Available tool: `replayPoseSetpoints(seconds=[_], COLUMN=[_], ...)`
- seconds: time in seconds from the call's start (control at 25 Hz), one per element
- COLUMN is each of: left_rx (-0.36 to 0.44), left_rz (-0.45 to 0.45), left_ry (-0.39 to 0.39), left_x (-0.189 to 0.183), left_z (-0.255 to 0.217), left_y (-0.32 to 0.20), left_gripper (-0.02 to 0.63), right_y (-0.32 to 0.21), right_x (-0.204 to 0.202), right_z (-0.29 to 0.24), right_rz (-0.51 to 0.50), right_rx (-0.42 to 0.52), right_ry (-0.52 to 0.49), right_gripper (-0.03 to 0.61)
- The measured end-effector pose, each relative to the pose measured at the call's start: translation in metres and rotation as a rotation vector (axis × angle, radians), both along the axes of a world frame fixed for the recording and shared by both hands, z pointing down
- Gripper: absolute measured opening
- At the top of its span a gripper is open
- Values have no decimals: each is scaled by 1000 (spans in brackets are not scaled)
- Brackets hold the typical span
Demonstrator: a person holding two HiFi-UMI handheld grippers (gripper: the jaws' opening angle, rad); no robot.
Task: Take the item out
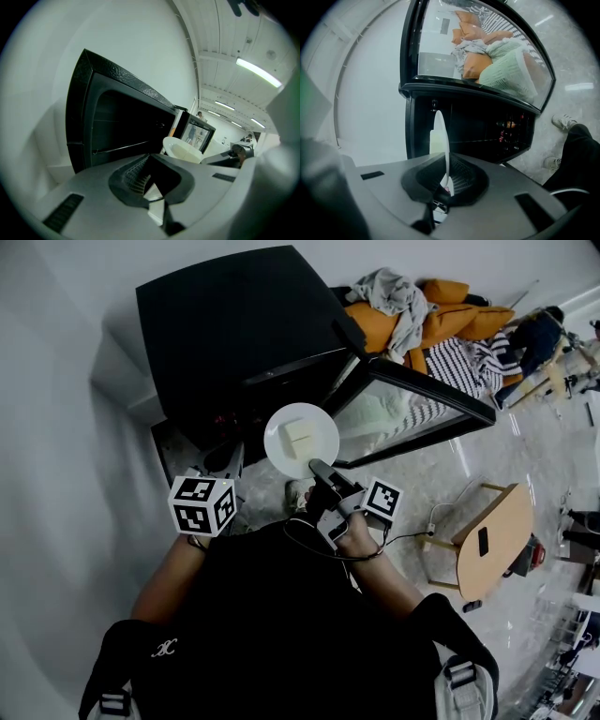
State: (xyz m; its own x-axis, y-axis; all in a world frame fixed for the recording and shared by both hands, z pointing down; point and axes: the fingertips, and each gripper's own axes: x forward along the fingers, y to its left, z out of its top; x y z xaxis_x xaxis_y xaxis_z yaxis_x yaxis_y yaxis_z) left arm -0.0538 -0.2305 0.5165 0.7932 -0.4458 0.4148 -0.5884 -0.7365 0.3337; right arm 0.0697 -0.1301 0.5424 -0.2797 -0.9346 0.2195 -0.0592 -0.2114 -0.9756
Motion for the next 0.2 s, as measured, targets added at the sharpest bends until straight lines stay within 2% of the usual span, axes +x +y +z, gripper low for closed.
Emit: replayPoseSetpoints(seconds=[0.2], left_rx=[-2], left_rz=[-1], left_ry=[0], left_x=[-1], left_z=[-1], left_y=[-1], left_gripper=[9], right_y=[0], right_x=[1], right_z=[0], right_rz=[1], right_rx=[-4], right_ry=[9], right_gripper=[23])
